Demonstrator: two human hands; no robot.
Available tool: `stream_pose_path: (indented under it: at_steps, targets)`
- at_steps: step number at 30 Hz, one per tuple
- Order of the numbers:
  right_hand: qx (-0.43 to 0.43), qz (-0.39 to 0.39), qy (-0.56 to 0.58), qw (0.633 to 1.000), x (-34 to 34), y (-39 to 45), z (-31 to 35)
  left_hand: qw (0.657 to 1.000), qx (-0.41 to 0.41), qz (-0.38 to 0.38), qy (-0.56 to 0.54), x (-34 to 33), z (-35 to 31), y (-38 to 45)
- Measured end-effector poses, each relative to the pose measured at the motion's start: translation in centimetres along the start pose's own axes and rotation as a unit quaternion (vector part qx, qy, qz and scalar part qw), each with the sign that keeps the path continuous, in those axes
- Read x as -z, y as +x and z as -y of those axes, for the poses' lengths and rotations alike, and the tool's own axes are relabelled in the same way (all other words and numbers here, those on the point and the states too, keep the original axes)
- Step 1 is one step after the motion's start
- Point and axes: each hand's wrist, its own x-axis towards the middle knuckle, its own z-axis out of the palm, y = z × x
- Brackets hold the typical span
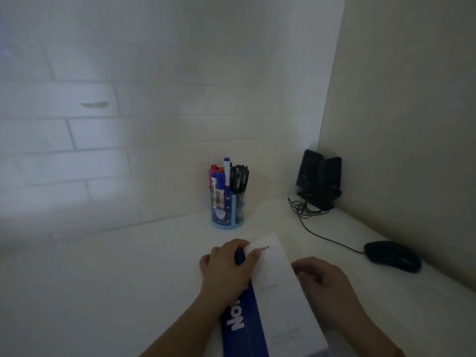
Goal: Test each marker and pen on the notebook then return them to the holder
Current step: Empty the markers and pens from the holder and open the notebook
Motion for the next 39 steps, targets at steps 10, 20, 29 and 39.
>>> stream_pose_path:
  at_steps: [10,20,29,39]
  targets:
    - [0.101,-0.04,-0.111,0.988,-0.8,2.4,2.4,0.98,-0.072,0.063,0.174,-0.3,1.0,0.2]
    - [-0.019,0.08,0.161,0.984,-11.0,18.2,6.9,0.976,-0.146,0.017,0.163,-0.7,0.8,0.8]
    - [0.124,-0.051,0.165,0.977,-11.6,19.3,5.5,0.981,-0.149,-0.104,0.066,-0.9,2.0,1.5]
    - [0.322,-0.13,-0.479,0.806,-1.9,16.7,3.4,0.992,-0.004,-0.128,-0.02,0.2,2.5,1.9]
